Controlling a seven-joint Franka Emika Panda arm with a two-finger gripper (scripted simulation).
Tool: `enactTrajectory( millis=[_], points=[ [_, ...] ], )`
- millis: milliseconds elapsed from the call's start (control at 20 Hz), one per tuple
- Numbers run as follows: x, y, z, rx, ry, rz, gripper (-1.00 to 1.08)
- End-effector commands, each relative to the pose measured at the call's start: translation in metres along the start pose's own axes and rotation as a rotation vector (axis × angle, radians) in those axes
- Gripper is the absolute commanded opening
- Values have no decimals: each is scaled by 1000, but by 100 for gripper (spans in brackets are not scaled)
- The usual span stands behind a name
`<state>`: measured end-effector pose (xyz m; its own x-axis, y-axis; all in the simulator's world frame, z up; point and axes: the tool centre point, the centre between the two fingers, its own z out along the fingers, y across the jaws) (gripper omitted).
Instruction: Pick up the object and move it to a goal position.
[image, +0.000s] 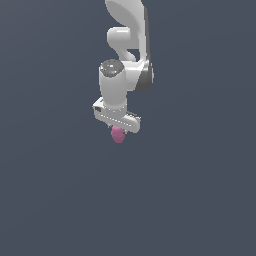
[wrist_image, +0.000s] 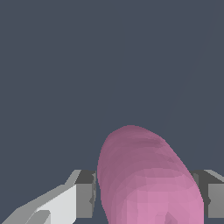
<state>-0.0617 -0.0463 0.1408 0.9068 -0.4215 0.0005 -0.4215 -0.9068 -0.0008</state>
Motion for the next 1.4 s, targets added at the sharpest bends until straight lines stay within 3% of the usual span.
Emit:
enactTrajectory(
  millis=[0,1350],
  points=[
    [4,9,-19,0,1,0,-100],
    [68,135,-278,0,0,0,-100]
  ],
)
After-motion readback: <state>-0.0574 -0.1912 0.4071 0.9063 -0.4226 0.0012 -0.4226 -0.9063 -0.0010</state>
